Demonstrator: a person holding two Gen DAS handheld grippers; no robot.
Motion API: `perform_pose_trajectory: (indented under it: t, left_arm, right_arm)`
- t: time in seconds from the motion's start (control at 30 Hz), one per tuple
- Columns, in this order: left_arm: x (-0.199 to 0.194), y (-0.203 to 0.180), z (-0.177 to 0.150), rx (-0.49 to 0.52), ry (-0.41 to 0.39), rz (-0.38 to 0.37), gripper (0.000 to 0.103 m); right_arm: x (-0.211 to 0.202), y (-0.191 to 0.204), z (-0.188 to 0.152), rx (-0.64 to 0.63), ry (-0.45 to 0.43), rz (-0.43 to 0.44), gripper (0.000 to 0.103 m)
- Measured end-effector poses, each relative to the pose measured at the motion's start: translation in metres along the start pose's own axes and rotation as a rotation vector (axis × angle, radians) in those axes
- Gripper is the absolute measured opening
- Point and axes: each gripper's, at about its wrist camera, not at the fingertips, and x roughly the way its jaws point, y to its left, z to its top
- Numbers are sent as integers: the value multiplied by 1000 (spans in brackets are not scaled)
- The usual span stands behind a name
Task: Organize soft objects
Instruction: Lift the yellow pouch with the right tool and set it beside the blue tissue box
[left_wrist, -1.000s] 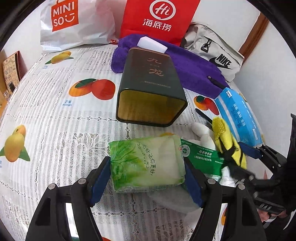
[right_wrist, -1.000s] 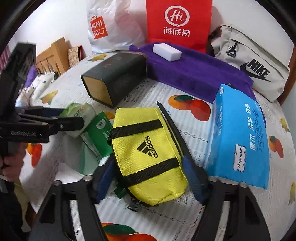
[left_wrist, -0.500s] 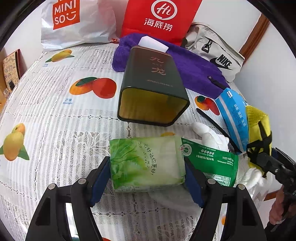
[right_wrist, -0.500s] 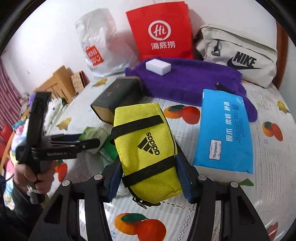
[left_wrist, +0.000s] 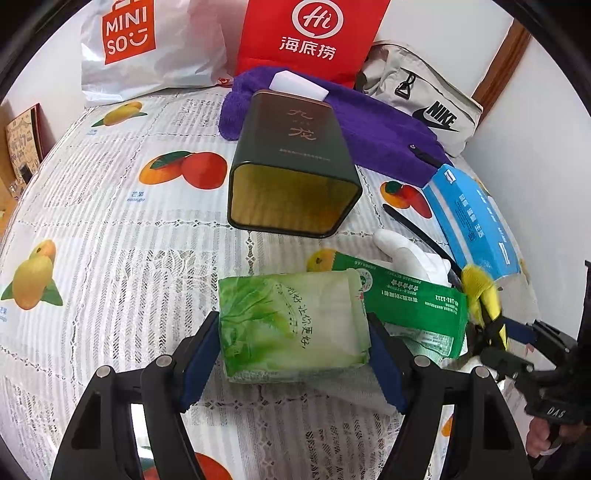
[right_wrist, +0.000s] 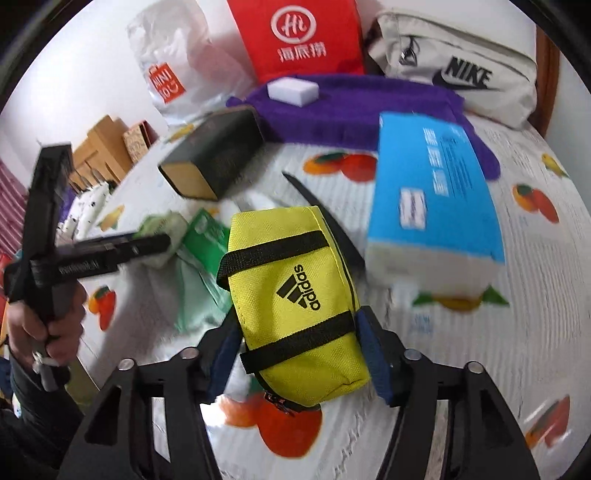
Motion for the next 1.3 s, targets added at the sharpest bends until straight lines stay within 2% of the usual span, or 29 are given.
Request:
perform_pose_trajectory:
  t: [0.13, 0.2, 0.33, 0.37, 0.4, 0.47, 0.73, 0.83, 1.1, 1.3]
  left_arm:
    - [0, 0, -1, 1, 1, 0, 74]
    - [-1, -1, -2, 6, 2, 1, 74]
    - [-2, -1, -2, 3, 4, -4, 74]
    - [-2, -1, -2, 2, 5, -4, 74]
    - [-2, -1, -2, 0, 7, -3, 74]
    - [-2, -1, -2, 2, 8, -4, 74]
    - [-3, -4, -4, 10, 7, 3, 74]
    - [-4, -4, -5, 9, 8, 5, 74]
    - [-7, -5, -11, 18, 11, 20, 74]
    - [-8, -7, -12, 21, 15, 29, 74]
  right_arm:
    - [0, -1, -1, -13, -3, -18, 70]
    - [3, -2, 3, -13, 2, -24, 80]
    - [16, -2, 11, -14, 26, -12, 81]
    - [20, -3, 12, -7, 32, -7, 81]
    - [22, -5, 13, 0, 31, -2, 76]
    - [18, -9, 15, 18, 8, 9, 56]
    - [-13, -21, 12, 91, -89, 115, 57]
    - [-16, -28, 8, 128, -92, 165, 60]
    - [-15, -39, -13, 138, -42, 83, 66]
    - [-23, -57, -17, 213, -72, 67, 66]
